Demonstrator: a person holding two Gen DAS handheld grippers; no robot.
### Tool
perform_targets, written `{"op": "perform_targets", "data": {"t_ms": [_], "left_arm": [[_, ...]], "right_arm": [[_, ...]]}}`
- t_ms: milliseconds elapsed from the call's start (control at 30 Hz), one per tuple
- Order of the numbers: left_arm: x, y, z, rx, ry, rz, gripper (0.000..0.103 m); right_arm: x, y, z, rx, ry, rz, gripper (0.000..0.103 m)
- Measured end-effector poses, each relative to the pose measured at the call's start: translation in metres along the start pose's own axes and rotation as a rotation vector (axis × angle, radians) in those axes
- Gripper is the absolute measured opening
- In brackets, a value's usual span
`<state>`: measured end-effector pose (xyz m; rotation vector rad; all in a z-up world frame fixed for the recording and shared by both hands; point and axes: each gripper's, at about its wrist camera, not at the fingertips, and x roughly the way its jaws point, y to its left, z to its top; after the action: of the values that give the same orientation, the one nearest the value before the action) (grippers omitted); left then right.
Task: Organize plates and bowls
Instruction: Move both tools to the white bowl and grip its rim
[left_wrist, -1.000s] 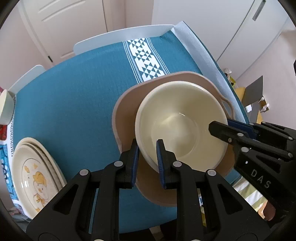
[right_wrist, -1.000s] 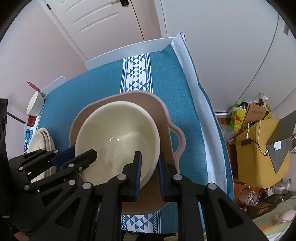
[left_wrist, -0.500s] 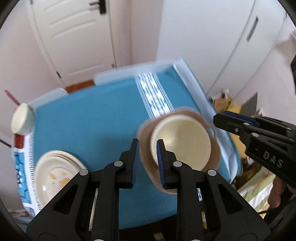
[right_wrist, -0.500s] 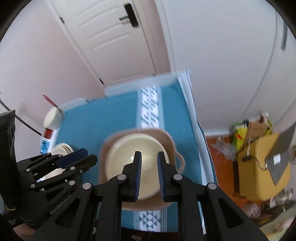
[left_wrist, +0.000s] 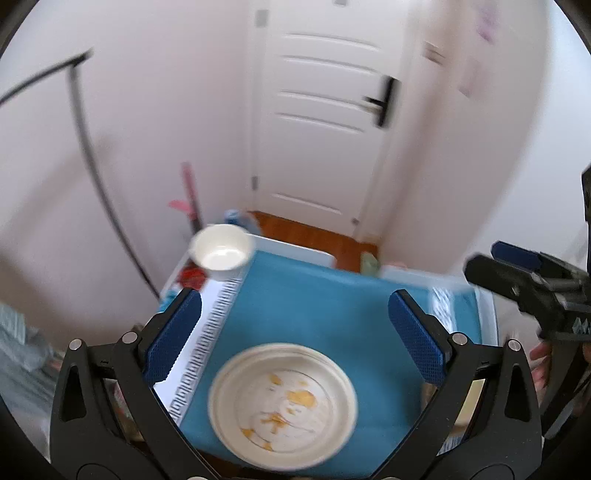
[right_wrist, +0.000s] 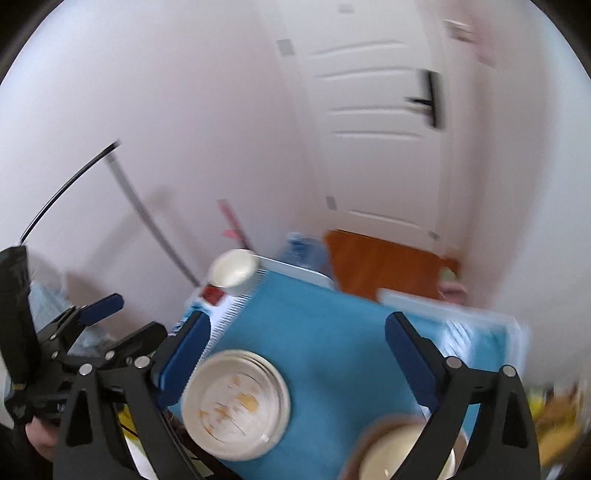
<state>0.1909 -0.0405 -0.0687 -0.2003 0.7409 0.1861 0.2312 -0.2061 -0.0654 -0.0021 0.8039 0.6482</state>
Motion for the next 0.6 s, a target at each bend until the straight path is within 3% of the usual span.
{"op": "perform_targets", "data": {"t_ms": [133, 267, 333, 400, 467, 600], "left_arm": [[0.027, 0.059, 0.021, -0.128, 0.035, 0.040, 0.101], [0.061, 0.107, 0.026, -0.233, 0.088, 0.074, 0.101], [0.083, 0.128, 0.025, -0.297, 0.117, 0.050, 0.101], [0.110, 0.144, 0.024, -0.340, 0.153, 0.033, 0.099], [0.144, 0.158, 0.021, -0.363, 0.198, 0.020, 0.094], [0.206, 0.171, 0.009, -0.401, 0.288, -0.026, 0.071]], "right_arm": [[0.048, 0.038, 0.038, -0.149, 0.045, 0.073, 0.102], [0.104, 0.056, 0.069, -0.172, 0.141, 0.087, 0.102], [0.133, 0.067, 0.081, -0.197, 0.184, 0.099, 0.102], [0.172, 0.077, 0.089, -0.223, 0.230, 0.058, 0.102], [0.214, 0.081, 0.090, -0.227, 0.287, 0.056, 0.102], [0.305, 0.065, 0.079, -0.120, 0.443, 0.079, 0.101]]}}
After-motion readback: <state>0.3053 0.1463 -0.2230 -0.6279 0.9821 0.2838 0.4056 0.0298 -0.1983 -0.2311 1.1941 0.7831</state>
